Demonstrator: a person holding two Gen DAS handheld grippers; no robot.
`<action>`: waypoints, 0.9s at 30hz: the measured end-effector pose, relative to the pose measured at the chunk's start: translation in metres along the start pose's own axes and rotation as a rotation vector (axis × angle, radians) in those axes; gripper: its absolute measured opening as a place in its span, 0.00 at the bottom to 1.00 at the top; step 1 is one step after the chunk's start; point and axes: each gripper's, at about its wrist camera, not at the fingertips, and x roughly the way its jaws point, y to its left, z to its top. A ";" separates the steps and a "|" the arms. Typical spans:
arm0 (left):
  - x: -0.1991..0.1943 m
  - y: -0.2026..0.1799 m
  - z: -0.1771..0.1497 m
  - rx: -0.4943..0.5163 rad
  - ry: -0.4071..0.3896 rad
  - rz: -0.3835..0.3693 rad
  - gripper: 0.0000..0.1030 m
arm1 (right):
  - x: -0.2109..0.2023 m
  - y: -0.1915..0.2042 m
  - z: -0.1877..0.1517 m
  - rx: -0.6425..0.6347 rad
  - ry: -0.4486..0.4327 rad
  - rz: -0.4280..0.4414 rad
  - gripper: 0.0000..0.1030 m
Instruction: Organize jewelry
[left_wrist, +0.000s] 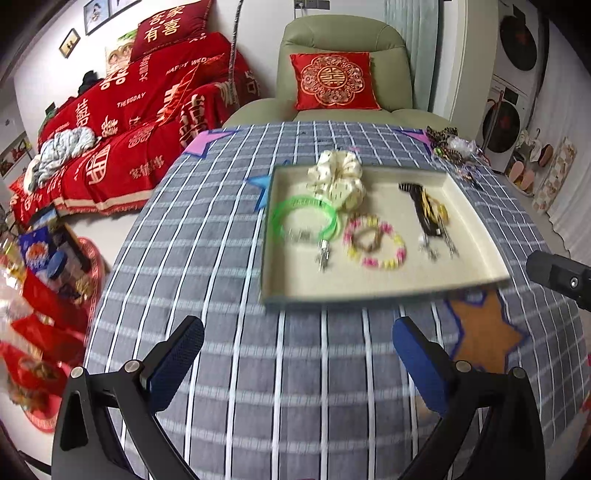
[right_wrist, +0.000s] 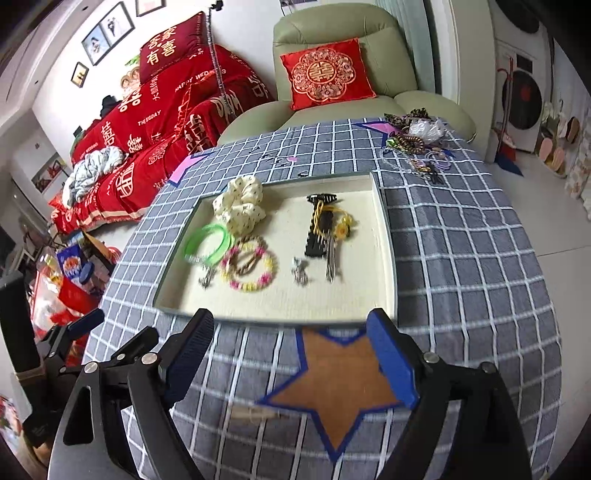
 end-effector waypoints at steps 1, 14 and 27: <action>-0.007 0.003 -0.008 -0.010 -0.001 0.003 1.00 | -0.005 0.002 -0.008 -0.005 -0.008 -0.004 0.85; -0.071 0.008 -0.057 -0.002 -0.097 0.084 1.00 | -0.064 0.033 -0.080 -0.059 -0.131 -0.154 0.86; -0.100 0.008 -0.078 -0.007 -0.154 0.086 1.00 | -0.092 0.044 -0.102 -0.081 -0.172 -0.222 0.86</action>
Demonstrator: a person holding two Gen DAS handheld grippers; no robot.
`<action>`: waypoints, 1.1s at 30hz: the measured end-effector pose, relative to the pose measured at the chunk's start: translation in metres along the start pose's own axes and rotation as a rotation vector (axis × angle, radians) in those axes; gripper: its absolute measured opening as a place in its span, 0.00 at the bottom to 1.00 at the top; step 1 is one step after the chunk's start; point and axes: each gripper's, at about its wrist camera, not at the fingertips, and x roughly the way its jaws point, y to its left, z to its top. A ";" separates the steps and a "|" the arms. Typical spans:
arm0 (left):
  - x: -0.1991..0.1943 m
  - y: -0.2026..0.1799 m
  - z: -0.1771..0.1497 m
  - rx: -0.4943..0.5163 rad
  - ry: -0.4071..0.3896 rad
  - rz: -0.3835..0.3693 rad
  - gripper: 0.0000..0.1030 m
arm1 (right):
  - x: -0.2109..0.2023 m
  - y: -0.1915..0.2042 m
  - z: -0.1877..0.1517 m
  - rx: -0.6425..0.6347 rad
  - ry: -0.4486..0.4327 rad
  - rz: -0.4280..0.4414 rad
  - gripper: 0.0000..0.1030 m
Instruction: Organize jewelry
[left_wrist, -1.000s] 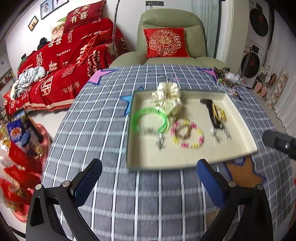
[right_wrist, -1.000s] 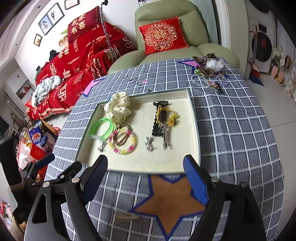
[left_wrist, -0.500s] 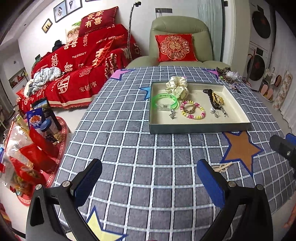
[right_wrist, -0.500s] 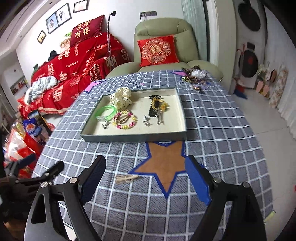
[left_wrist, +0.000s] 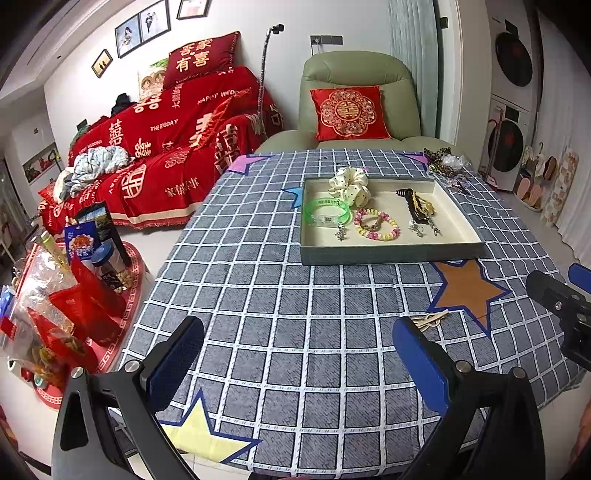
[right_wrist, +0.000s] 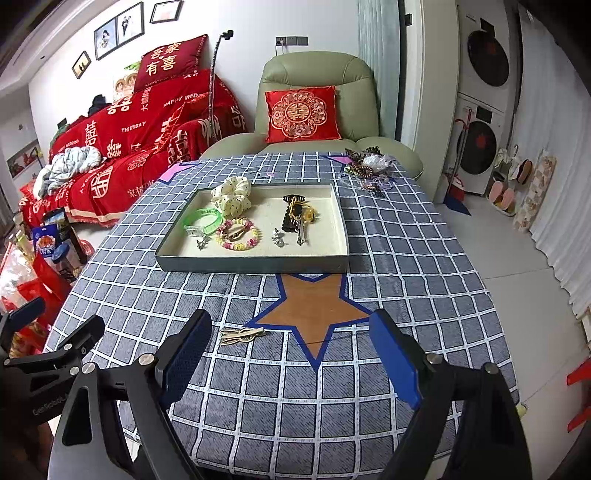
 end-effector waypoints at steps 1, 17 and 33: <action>-0.001 0.000 -0.001 -0.002 -0.002 -0.002 1.00 | -0.001 0.000 0.000 0.000 -0.001 0.000 0.86; -0.013 -0.001 0.000 -0.005 -0.018 -0.004 1.00 | -0.011 0.002 0.000 0.001 -0.016 0.001 0.87; -0.015 -0.004 -0.001 -0.002 -0.018 -0.002 1.00 | -0.014 0.000 0.002 0.002 -0.019 0.004 0.87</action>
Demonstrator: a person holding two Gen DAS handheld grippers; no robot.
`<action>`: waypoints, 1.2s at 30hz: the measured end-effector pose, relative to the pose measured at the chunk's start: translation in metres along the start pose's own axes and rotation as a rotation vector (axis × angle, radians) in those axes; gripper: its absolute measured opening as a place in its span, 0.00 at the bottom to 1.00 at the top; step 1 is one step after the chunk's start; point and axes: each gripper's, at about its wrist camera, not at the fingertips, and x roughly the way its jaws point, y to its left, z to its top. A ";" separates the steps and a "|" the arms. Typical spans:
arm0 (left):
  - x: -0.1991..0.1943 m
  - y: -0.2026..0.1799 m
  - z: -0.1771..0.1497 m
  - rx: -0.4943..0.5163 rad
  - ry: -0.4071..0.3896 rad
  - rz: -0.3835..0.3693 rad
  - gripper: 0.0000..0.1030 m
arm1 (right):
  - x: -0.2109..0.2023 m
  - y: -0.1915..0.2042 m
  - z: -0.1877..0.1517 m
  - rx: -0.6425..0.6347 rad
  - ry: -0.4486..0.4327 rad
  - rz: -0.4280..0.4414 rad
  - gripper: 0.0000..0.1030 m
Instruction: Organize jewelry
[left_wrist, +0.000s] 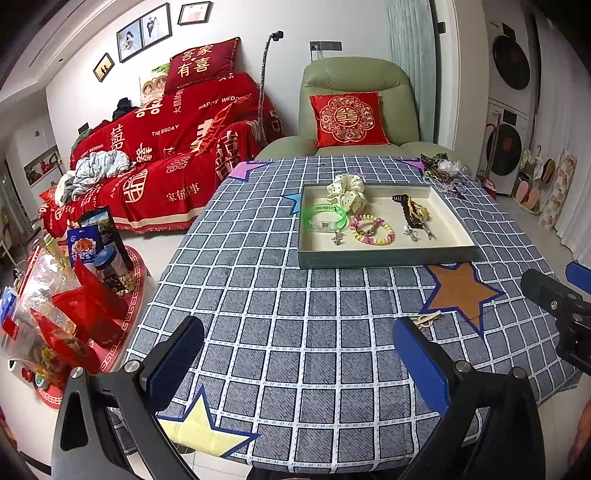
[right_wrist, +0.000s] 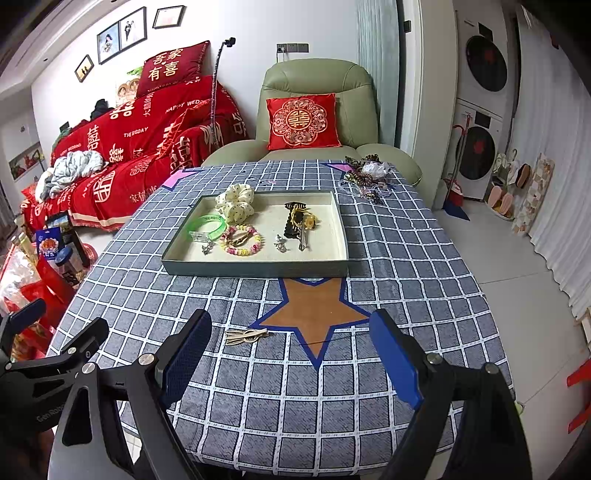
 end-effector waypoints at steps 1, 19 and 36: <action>0.000 0.000 0.000 0.000 0.000 -0.001 1.00 | 0.000 0.001 0.000 -0.001 -0.001 -0.001 0.87; -0.001 -0.001 0.001 0.003 -0.002 0.000 1.00 | -0.001 0.001 0.000 -0.001 -0.002 -0.001 0.87; 0.000 0.000 0.001 0.002 0.002 0.003 1.00 | -0.001 0.001 0.000 -0.002 -0.003 -0.001 0.87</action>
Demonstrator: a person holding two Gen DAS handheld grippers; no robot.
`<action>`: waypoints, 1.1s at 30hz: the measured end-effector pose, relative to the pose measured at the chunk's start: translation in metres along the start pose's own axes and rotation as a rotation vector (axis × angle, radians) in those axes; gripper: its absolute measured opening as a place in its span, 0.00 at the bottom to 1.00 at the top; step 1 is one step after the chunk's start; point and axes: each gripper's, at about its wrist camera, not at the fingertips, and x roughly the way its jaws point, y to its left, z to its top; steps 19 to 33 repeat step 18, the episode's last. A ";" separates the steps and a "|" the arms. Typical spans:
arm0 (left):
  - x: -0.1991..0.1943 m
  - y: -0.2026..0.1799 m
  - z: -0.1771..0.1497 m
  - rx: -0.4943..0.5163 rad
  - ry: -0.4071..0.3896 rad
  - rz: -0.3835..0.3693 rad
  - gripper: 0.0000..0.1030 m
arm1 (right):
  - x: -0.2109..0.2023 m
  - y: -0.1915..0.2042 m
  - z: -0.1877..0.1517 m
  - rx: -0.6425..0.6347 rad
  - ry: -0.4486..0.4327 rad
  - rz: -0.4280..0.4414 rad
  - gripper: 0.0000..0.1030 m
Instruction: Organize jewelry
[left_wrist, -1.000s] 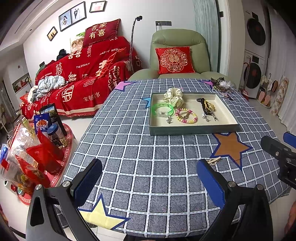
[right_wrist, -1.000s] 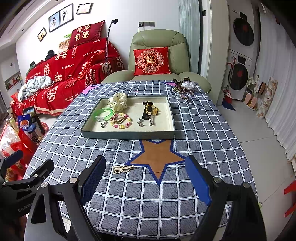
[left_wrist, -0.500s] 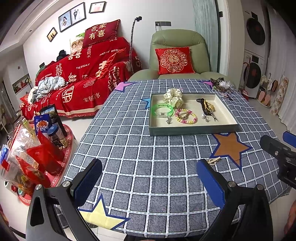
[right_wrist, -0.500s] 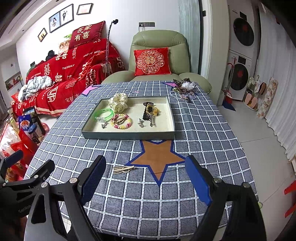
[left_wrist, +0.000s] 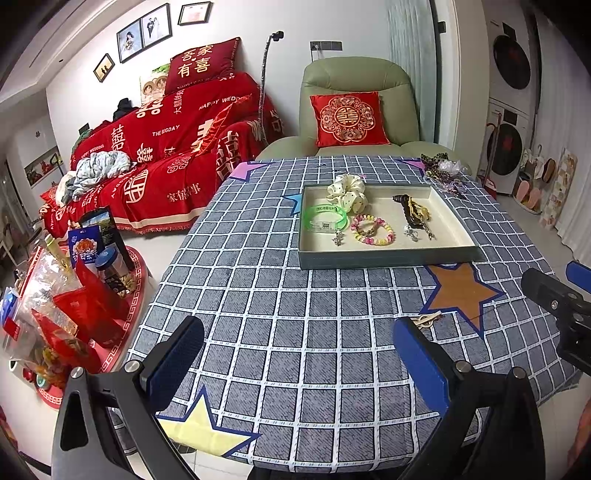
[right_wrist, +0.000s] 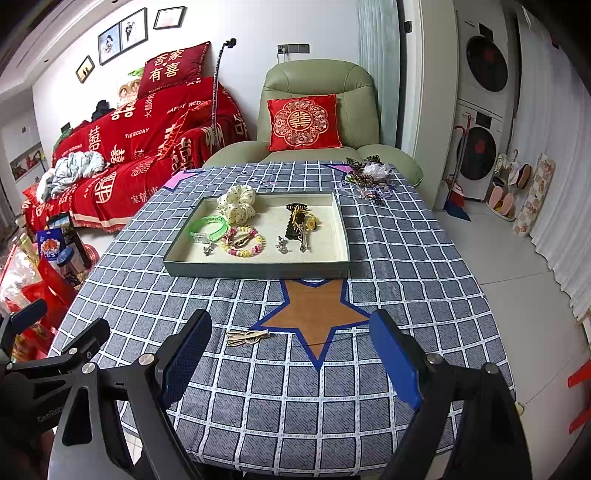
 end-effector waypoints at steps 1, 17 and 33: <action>0.000 0.000 0.000 -0.001 0.001 0.000 1.00 | 0.000 0.000 0.000 -0.001 0.000 -0.001 0.87; -0.001 0.000 0.001 -0.004 -0.005 -0.025 1.00 | -0.002 0.001 0.001 0.002 0.002 0.003 0.87; -0.001 0.000 0.001 -0.004 -0.003 -0.025 1.00 | -0.002 0.002 0.001 0.001 0.000 0.003 0.87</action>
